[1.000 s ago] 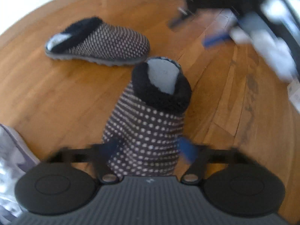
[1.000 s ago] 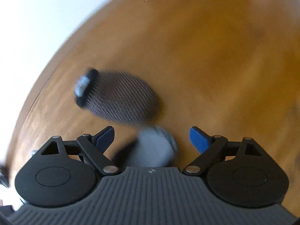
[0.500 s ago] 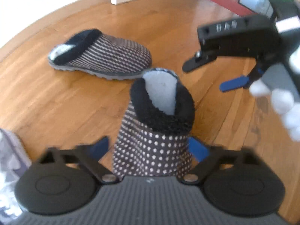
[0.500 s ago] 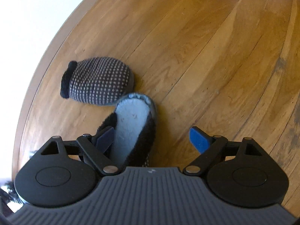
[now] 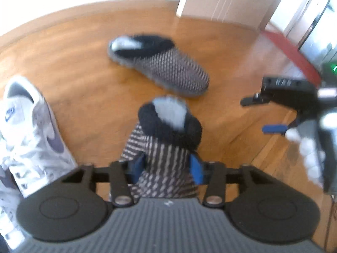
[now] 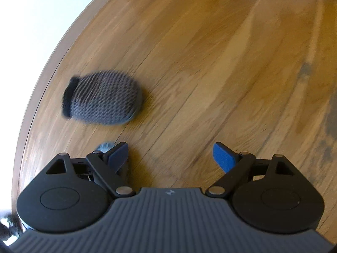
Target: Organize scattered shoes
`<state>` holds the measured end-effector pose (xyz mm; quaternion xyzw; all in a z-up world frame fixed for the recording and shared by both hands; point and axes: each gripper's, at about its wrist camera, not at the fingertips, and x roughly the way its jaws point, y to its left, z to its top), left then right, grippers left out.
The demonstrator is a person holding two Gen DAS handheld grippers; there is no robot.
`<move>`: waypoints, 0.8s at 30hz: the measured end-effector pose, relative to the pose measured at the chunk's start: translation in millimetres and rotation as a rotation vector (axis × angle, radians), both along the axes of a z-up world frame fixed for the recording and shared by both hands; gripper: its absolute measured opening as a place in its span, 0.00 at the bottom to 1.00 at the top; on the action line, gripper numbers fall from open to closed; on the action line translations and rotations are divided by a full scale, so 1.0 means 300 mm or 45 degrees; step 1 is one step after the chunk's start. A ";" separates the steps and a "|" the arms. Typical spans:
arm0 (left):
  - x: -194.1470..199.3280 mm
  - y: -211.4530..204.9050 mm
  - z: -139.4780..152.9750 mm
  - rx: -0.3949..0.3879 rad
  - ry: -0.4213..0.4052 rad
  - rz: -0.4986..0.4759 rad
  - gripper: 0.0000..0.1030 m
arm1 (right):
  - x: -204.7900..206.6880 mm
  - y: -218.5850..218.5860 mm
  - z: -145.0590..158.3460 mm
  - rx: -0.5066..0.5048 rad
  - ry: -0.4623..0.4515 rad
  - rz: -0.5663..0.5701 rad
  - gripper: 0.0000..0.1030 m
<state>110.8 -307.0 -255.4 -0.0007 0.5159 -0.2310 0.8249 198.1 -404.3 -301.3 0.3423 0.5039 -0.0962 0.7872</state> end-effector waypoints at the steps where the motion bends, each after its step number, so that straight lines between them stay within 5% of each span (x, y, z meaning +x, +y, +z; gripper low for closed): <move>1: -0.006 0.043 0.028 0.001 0.013 -0.001 0.67 | -0.002 0.027 0.001 0.039 0.005 0.033 0.86; 2: -0.014 0.075 0.046 0.001 0.003 0.005 0.78 | -0.001 0.063 0.002 0.081 0.012 0.077 0.87; 5: -0.028 0.237 0.095 -0.003 0.001 0.132 0.78 | -0.003 0.176 0.000 0.187 0.059 0.187 0.99; 9: -0.023 0.494 0.140 0.017 0.048 0.391 0.78 | -0.010 0.330 -0.026 0.256 0.182 0.281 1.00; 13: -0.020 0.608 0.170 0.091 0.019 0.473 0.78 | 0.007 0.482 -0.053 0.100 0.154 0.429 1.00; 14: -0.005 0.615 0.170 0.092 0.013 0.480 0.78 | 0.018 0.504 -0.079 -0.009 0.165 0.444 0.91; 15: -0.007 0.631 0.178 0.088 0.003 0.487 0.78 | 0.025 0.517 -0.095 -0.087 0.179 0.464 0.71; 16: -0.009 0.644 0.185 0.087 -0.007 0.503 0.78 | 0.034 0.544 -0.112 -0.250 0.192 0.511 0.68; 18: -0.002 0.644 0.180 0.075 0.000 0.522 0.79 | 0.027 0.581 -0.071 -0.342 0.089 0.598 0.51; 21: -0.018 0.644 0.178 0.038 0.019 0.517 0.79 | 0.048 0.651 0.003 -0.492 -0.109 0.809 0.45; 24: -0.031 0.642 0.171 0.029 0.032 0.490 0.79 | 0.095 0.695 -0.007 -0.489 -0.180 1.003 0.45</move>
